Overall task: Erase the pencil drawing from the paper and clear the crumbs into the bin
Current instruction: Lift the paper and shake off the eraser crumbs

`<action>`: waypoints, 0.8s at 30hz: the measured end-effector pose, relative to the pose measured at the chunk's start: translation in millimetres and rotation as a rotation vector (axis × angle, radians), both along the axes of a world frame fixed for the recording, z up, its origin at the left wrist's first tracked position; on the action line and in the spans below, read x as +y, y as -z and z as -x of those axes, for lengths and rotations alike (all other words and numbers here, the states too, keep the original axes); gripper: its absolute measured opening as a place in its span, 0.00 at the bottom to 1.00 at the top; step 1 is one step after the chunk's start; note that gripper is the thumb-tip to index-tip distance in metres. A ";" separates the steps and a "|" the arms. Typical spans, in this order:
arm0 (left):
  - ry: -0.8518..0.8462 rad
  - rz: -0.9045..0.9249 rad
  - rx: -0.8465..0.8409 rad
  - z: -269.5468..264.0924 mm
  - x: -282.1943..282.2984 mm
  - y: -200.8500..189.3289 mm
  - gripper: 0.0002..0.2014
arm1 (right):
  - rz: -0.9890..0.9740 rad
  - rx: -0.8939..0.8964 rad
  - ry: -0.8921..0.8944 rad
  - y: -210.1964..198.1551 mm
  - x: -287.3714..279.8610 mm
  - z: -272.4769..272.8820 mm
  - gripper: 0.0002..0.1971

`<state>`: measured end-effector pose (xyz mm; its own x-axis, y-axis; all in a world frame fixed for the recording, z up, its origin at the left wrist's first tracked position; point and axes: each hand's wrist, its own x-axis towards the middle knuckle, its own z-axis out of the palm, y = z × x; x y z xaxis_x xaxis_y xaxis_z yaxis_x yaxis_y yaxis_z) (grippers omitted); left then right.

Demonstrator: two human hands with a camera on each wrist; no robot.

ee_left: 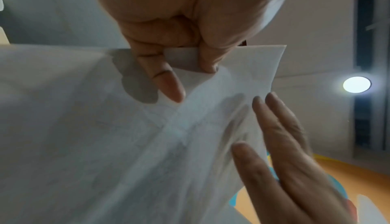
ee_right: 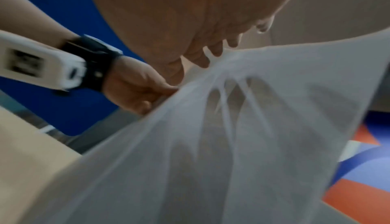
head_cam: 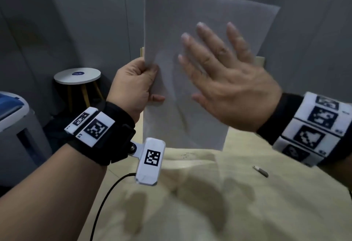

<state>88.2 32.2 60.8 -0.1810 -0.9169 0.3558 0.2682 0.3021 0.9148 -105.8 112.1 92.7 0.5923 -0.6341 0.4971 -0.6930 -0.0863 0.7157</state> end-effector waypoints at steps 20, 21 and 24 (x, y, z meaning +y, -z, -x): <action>0.012 0.023 0.114 -10.1 -11.9 10.6 0.10 | -0.143 -0.974 0.025 35.5 11.8 49.8 0.24; 0.014 0.023 0.119 -9.8 -12.1 11.5 0.10 | -0.221 -1.178 0.044 32.7 9.2 49.6 0.31; 0.010 0.022 0.129 -6.4 -11.1 12.2 0.10 | -0.597 -1.706 -0.192 30.3 0.2 49.5 0.26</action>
<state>94.6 21.1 48.6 -0.1417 -0.9071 0.3964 0.3868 0.3178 0.8656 -155.3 112.2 62.4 -0.1879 -0.9263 0.3265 -0.5025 -0.1950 -0.8423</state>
